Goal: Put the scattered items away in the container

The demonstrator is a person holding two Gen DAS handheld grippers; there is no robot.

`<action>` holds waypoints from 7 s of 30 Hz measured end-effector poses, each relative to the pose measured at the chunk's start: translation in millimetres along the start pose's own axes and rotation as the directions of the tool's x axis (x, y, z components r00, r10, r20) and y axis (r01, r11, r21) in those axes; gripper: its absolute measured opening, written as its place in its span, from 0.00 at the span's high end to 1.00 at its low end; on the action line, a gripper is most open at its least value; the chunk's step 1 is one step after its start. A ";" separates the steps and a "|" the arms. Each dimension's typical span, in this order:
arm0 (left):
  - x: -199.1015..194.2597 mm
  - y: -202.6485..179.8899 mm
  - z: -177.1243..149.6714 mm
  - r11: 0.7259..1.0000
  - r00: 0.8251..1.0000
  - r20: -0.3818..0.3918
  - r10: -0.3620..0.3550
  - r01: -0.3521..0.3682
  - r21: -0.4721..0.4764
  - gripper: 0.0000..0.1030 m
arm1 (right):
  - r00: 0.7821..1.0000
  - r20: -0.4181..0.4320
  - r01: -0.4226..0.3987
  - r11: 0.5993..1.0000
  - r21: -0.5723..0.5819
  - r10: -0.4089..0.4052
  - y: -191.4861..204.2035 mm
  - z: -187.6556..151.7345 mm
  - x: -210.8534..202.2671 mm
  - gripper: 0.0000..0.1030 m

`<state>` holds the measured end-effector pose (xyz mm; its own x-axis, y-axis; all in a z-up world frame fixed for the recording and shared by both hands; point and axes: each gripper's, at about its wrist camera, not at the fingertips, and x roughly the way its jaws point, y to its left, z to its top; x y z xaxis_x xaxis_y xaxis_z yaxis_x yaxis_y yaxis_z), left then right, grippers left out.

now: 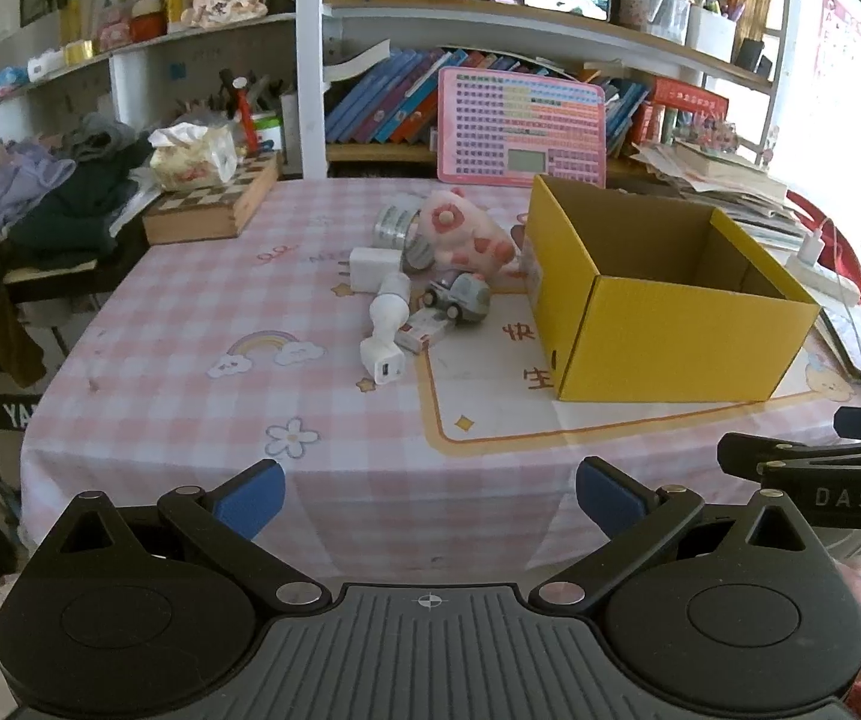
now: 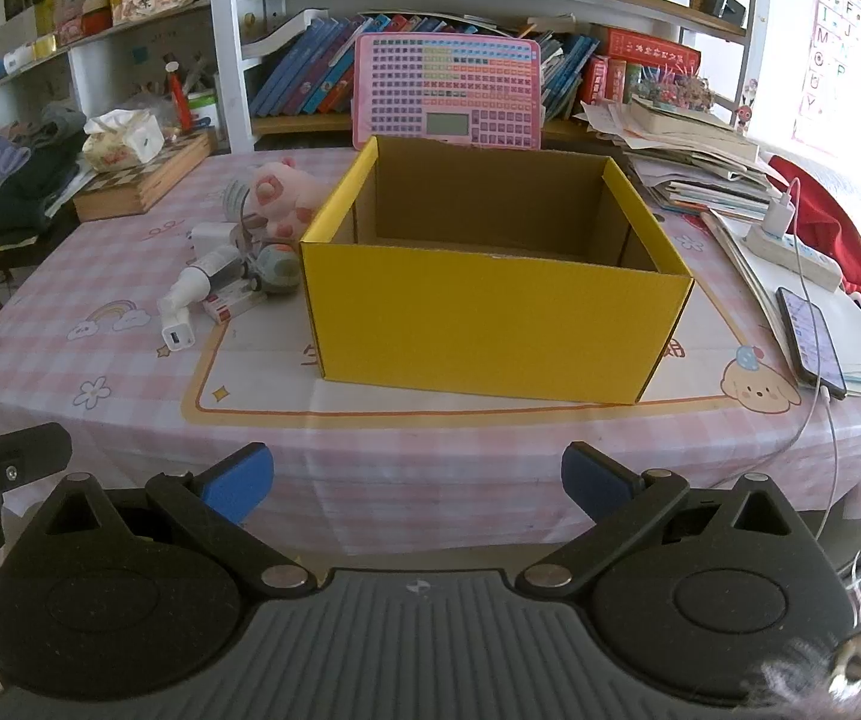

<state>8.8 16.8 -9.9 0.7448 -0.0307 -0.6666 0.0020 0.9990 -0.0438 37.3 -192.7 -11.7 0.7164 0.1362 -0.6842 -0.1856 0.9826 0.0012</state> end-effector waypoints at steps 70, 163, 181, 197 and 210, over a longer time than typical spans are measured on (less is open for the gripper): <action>-2.0 17.1 -11.4 1.000 1.000 -0.025 -0.014 0.014 -0.009 0.00 | 1.000 -0.018 -0.009 0.999 -0.031 0.009 18.0 -11.7 -5.6 0.00; 259.0 66.1 113.5 0.996 0.971 -0.225 -0.086 0.090 0.008 0.69 | 0.835 -0.511 -0.313 0.941 -0.132 0.206 128.5 191.7 305.6 0.60; 188.4 90.2 132.8 0.978 0.982 -0.043 -0.185 0.180 -0.103 0.70 | 0.919 -0.237 -0.344 0.934 -0.098 0.314 98.3 212.3 227.2 0.61; 95.4 104.9 113.4 0.943 0.944 0.062 -0.324 0.328 -0.063 0.70 | 0.942 -0.111 -0.321 0.947 -0.018 0.318 85.9 166.6 123.3 0.61; 44.8 108.4 93.1 0.913 0.910 0.082 -0.407 0.408 -0.002 0.70 | 0.971 -0.057 -0.230 0.973 0.018 0.231 74.3 106.9 67.2 0.61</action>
<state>104.6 126.6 24.8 0.7313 -0.4318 -0.5279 0.3049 0.8994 -0.3134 143.6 -97.1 20.3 0.6149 0.3519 -0.7057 -0.3331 0.9271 0.1721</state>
